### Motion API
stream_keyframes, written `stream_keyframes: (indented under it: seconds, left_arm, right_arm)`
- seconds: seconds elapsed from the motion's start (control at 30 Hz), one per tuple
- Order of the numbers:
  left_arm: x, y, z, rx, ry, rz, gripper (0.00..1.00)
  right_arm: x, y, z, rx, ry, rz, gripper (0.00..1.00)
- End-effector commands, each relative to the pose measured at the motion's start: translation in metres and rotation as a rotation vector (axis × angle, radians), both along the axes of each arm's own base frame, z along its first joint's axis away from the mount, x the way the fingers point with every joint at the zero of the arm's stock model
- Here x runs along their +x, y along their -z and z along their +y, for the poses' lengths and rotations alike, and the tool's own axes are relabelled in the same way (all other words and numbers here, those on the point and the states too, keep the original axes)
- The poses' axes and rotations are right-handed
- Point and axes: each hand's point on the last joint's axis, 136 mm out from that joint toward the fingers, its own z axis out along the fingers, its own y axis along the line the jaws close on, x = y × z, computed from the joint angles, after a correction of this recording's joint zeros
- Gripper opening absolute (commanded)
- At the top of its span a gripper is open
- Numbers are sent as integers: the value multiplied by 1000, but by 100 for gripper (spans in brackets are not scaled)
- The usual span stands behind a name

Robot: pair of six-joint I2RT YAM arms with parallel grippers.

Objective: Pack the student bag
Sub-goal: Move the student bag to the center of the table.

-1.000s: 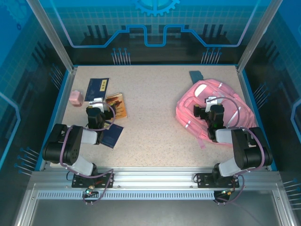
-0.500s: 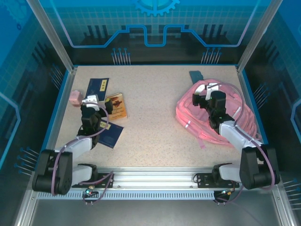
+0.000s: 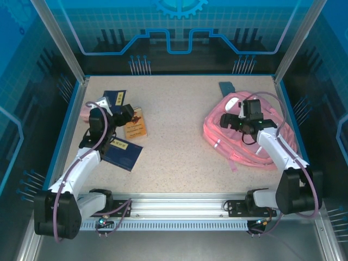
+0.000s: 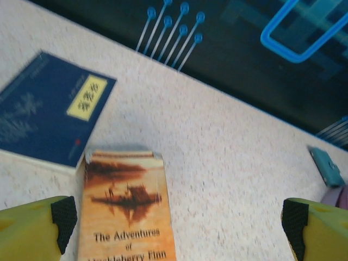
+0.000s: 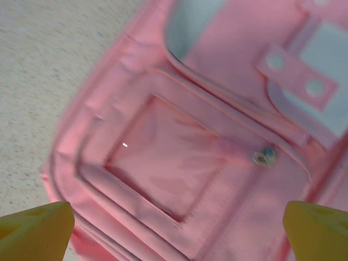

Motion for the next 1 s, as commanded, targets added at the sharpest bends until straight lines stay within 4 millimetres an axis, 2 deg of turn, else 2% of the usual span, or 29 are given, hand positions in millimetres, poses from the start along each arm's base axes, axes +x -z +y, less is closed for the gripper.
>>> stream_keyframes:
  seconds: [0.0, 0.03, 0.07, 0.17, 0.37, 0.53, 0.8, 0.87, 0.93, 0.97]
  left_arm:
    - [-6, 11, -19, -77, 77, 88, 99]
    - [-7, 11, -23, -79, 94, 93, 99]
    - [-8, 12, -26, -81, 109, 95, 99]
    - [-10, 16, -32, -87, 129, 127, 99]
    - [-10, 26, -53, -103, 181, 194, 99]
    - [-13, 29, -73, -75, 204, 244, 99]
    - [-25, 25, -105, -118, 233, 285, 99]
    - [-29, 23, -111, -141, 233, 298, 99]
    - [-32, 21, -117, -156, 245, 302, 99]
    - [-33, 19, -120, -158, 256, 301, 99]
  right_arm:
    - [-30, 34, -3, 102, 39, 181, 100]
    - [-30, 36, -5, 108, 48, 190, 100]
    - [-38, 50, -7, 109, 61, 229, 100]
    - [-45, 63, -7, 120, 74, 273, 100]
    - [-62, 82, 14, 191, 60, 325, 100]
    - [-64, 85, 67, 343, -1, 302, 100]
    - [-43, 75, 172, 434, -151, 217, 100]
    - [-32, 65, 196, 454, -189, 189, 99]
    - [-23, 53, 208, 452, -218, 165, 99]
    - [-16, 40, 213, 450, -231, 138, 99]
